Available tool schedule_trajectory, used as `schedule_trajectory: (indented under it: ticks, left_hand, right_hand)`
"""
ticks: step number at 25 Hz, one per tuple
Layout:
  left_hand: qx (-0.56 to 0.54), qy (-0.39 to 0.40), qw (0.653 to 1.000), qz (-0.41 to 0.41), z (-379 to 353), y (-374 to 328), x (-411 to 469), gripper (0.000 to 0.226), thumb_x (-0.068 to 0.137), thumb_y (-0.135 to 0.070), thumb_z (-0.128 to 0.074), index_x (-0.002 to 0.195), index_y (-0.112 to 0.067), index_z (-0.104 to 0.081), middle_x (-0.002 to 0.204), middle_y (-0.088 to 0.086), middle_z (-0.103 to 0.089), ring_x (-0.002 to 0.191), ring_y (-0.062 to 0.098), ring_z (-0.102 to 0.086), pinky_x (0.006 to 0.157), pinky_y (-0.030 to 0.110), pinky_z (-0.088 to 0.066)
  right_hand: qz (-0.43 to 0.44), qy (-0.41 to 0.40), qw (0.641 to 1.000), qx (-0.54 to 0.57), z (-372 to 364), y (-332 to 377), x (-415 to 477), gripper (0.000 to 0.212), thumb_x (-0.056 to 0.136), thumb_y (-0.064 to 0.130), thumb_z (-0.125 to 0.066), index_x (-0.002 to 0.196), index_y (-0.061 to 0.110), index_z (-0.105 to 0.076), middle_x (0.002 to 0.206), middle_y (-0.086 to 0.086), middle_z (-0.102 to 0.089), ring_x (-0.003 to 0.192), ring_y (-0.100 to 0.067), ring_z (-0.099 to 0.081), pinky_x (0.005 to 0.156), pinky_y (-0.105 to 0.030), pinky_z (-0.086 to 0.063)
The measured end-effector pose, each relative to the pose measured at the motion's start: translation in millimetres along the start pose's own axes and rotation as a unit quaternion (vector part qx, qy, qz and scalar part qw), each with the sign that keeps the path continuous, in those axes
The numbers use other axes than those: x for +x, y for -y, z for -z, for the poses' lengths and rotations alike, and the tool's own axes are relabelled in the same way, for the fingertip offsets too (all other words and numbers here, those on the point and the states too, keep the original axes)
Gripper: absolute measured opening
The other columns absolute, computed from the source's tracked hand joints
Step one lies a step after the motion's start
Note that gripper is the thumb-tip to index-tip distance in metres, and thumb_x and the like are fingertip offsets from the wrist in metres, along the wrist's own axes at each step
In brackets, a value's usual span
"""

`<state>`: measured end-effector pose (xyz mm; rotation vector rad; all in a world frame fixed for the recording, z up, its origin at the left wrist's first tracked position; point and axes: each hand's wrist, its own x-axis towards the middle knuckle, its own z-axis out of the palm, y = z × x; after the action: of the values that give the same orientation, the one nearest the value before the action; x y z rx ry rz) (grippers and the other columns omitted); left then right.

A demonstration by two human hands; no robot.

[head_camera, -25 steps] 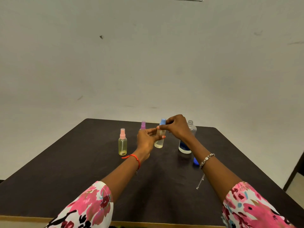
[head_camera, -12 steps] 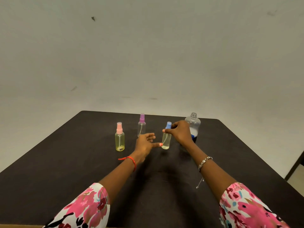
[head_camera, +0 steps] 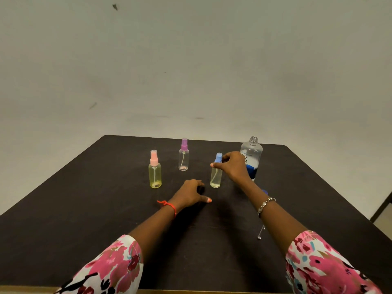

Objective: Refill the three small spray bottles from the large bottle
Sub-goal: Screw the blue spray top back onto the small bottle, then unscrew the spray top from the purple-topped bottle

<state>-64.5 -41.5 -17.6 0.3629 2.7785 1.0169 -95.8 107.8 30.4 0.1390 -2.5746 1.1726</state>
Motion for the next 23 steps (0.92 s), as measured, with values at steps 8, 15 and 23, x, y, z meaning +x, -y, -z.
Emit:
schedule_trajectory:
  ticks: [8, 15, 23]
  left_hand:
    - [-0.014, -0.14, 0.989, -0.046, -0.1, 16.4, 3.1, 0.062, 0.076, -0.038, -0.07, 0.125, -0.008, -0.048, 0.13, 0.008, -0.048, 0.123, 0.021, -0.046, 0.103, 0.036, -0.041]
    - [-0.17, -0.273, 0.945, 0.059, 18.7, 18.4, 50.3, 0.099, 0.076, -0.022, -0.073, 0.145, -0.002, -0.005, 0.154, 0.017, -0.011, 0.143, 0.032, -0.015, 0.117, 0.046, -0.02]
    - [-0.308, -0.31, 0.897, 0.06, 22.9, 20.0, 71.3, 0.032, 0.088, -0.005, -0.053, 0.119, -0.002, -0.046, 0.124, 0.018, -0.055, 0.113, 0.027, -0.053, 0.09, 0.033, -0.045]
  right_hand:
    - [0.101, -0.136, 0.985, 0.022, -3.2, 39.1, 7.3, 0.039, 0.082, 0.032, -0.065, 0.11, 0.007, -0.055, 0.116, -0.01, -0.05, 0.11, -0.019, -0.044, 0.08, -0.022, -0.032]
    - [0.113, 0.053, 0.992, -0.014, -47.1, 76.6, 49.5, 0.048, 0.086, 0.007, -0.056, 0.131, 0.006, -0.04, 0.137, -0.015, -0.04, 0.126, -0.027, -0.04, 0.095, -0.029, -0.037]
    - [0.081, 0.102, 0.991, -0.01, -79.1, 60.6, 64.2, 0.032, 0.083, 0.001, -0.059, 0.113, 0.004, -0.048, 0.114, -0.018, -0.056, 0.091, -0.02, -0.052, 0.075, -0.026, -0.043]
